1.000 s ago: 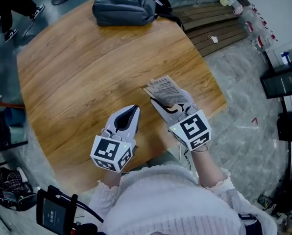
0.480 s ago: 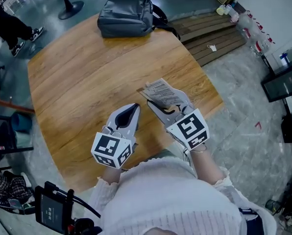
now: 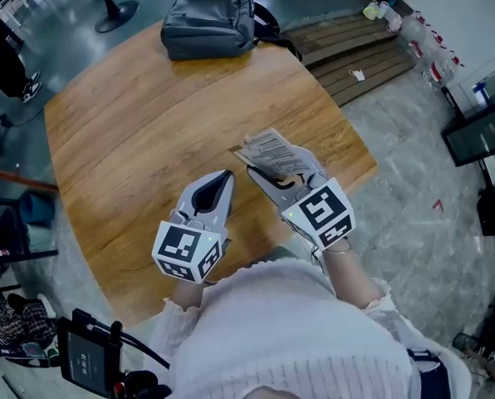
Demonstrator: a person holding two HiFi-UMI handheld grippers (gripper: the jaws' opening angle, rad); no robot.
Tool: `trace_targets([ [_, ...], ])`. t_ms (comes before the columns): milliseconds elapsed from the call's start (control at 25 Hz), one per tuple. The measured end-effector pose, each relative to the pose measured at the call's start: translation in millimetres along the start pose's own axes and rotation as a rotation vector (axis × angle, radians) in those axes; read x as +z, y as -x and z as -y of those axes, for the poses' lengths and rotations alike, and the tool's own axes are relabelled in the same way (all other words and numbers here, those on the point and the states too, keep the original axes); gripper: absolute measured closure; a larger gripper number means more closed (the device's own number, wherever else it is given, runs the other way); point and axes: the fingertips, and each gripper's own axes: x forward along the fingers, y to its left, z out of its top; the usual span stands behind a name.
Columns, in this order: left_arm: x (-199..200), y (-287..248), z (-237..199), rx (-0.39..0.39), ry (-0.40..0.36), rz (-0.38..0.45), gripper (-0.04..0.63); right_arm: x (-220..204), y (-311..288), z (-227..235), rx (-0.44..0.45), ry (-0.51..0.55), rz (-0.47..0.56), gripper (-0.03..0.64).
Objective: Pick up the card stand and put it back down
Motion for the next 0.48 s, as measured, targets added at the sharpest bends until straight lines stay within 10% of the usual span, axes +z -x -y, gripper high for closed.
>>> trace_targets([
  [480,0.2,1.8,-4.4,0.023,0.000,-0.007,0.588,0.1,0.2,2.9,0.003,-0.002,-0.003,0.433],
])
